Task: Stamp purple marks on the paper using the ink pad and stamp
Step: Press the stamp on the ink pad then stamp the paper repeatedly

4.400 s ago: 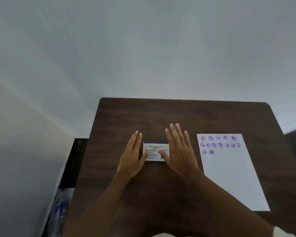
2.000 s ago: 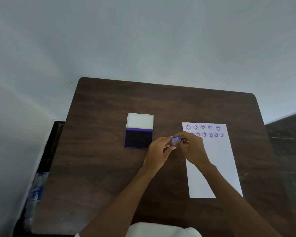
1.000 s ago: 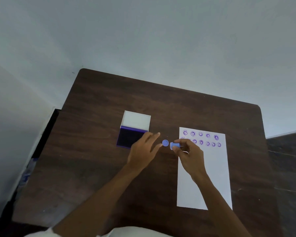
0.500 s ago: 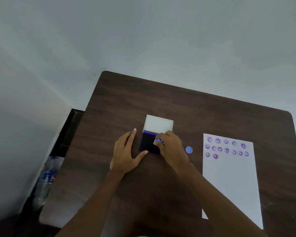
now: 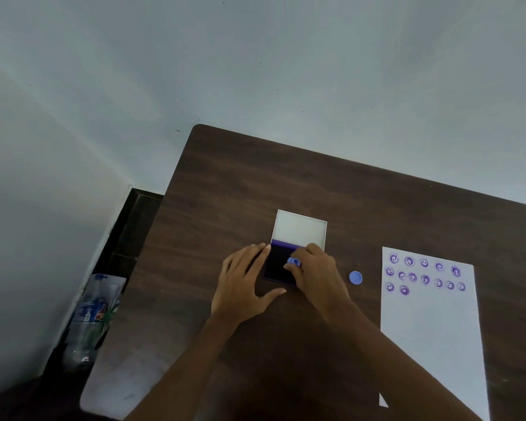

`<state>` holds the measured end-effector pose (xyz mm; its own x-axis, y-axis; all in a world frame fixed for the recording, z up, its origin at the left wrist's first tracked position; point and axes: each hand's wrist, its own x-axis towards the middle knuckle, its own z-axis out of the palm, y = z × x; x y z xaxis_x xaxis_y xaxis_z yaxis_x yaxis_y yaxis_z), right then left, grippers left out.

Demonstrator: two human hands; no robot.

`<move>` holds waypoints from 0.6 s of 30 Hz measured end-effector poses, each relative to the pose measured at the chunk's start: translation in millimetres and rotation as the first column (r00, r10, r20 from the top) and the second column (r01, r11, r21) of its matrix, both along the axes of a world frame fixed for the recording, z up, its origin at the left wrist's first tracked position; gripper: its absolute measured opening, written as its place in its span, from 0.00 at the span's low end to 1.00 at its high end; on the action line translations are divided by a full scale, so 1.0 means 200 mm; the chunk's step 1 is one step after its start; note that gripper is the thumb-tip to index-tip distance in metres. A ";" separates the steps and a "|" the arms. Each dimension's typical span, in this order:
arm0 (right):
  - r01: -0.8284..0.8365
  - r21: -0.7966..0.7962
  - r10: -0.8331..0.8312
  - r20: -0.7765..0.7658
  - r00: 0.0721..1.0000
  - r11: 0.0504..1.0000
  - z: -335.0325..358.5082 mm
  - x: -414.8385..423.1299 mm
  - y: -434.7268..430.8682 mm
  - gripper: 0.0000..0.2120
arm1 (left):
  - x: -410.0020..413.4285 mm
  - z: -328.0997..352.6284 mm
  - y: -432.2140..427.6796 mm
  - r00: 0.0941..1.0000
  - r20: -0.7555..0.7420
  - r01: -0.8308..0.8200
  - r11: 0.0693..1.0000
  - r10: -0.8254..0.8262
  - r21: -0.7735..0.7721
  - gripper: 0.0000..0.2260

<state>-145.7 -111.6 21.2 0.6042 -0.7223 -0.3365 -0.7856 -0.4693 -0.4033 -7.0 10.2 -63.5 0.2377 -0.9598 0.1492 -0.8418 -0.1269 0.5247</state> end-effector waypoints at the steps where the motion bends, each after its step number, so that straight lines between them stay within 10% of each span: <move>1: -0.013 -0.013 0.013 0.003 1.000 1.000 -0.01 0.00 0.00 0.13 | 0.00 0.00 0.00 1.000 0.002 -0.005 1.000 0.005 -0.006 0.39; 18: -0.270 -0.154 0.265 -0.052 0.963 0.951 -0.06 -0.03 0.03 0.17 | -0.02 0.00 -0.01 0.997 0.067 -0.038 0.999 0.036 0.026 0.34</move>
